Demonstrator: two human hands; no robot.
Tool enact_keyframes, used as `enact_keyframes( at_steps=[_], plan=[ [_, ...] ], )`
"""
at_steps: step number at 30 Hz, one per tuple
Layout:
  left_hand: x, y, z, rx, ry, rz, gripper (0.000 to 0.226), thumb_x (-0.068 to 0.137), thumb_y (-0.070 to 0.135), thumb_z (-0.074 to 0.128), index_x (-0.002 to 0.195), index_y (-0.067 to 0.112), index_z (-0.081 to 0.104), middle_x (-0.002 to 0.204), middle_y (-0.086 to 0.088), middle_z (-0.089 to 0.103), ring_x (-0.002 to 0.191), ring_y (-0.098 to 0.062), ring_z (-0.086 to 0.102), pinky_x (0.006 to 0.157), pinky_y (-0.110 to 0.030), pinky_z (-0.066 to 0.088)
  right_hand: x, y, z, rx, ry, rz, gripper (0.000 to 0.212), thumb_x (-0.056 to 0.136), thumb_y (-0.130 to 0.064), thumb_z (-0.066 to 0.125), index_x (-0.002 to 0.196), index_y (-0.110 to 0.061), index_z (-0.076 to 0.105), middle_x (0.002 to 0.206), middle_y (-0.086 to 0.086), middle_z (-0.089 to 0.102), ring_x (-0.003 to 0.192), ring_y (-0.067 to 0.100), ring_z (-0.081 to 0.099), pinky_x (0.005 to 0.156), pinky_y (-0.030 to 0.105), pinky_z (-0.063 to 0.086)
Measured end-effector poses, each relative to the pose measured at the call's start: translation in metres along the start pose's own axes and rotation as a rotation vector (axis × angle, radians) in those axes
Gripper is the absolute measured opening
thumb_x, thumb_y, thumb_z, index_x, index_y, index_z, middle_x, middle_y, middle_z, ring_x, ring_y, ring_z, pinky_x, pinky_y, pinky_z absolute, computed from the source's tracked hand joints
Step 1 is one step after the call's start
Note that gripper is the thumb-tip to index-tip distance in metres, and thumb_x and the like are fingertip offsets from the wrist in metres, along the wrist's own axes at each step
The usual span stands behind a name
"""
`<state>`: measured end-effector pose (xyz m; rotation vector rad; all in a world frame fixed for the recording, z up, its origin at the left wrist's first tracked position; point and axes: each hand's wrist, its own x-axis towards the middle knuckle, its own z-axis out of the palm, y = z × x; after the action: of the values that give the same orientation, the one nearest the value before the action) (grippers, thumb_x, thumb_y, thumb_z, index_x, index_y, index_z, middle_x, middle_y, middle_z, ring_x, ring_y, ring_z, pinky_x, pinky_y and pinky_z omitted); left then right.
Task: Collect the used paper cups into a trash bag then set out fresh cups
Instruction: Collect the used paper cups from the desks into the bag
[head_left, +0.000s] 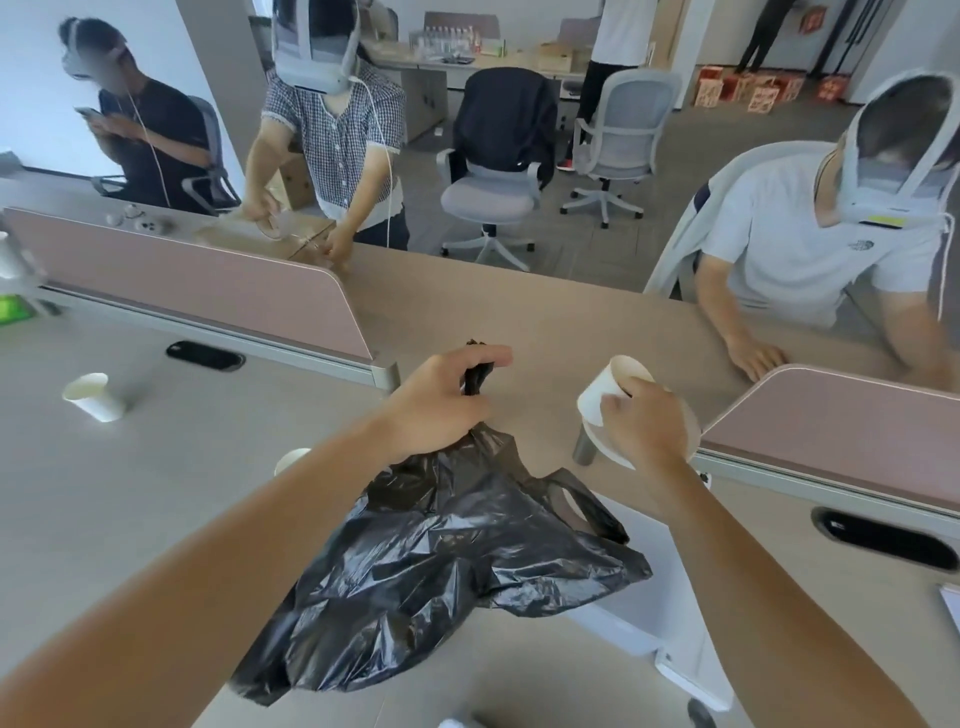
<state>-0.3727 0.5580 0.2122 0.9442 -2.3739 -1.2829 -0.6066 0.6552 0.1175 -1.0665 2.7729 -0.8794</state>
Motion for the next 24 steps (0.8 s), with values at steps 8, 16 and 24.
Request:
enact_keyframes(
  at_steps=[8,16,24],
  plan=[
    [-0.018,0.001,-0.021,-0.045,0.175,0.006,0.068,0.085,-0.002,0.057,0.147,0.024,0.043,0.149,0.005,0.045,0.138,-0.012,0.039,0.107,-0.024,0.03,-0.057,-0.088,-0.033,0.924,-0.487,-0.064,0.021,0.09,-0.012,0.063,0.07,-0.008,0.069,0.049,0.003,0.057,0.045,0.015,0.052,0.051,0.026,0.043],
    [-0.054,-0.003,-0.067,-0.221,0.324,0.048,0.059,0.084,-0.009,0.05,0.132,0.023,0.059,0.118,-0.001,0.064,0.081,-0.016,0.061,0.073,-0.028,0.051,-0.089,-0.131,0.008,0.345,-0.975,-0.446,0.055,0.1,-0.057,0.035,0.059,-0.025,0.054,0.054,-0.008,0.048,0.051,0.013,0.045,0.059,0.028,0.035],
    [-0.092,-0.061,-0.114,0.088,0.523,-0.17,0.047,0.085,0.006,0.057,0.131,0.018,0.058,0.112,0.004,0.066,0.111,-0.02,0.061,0.103,-0.031,0.046,-0.064,-0.14,0.039,0.24,-0.541,-0.498,0.027,0.095,-0.039,0.049,0.081,-0.028,0.07,0.078,-0.005,0.073,0.072,0.016,0.069,0.076,0.037,0.056]
  ],
)
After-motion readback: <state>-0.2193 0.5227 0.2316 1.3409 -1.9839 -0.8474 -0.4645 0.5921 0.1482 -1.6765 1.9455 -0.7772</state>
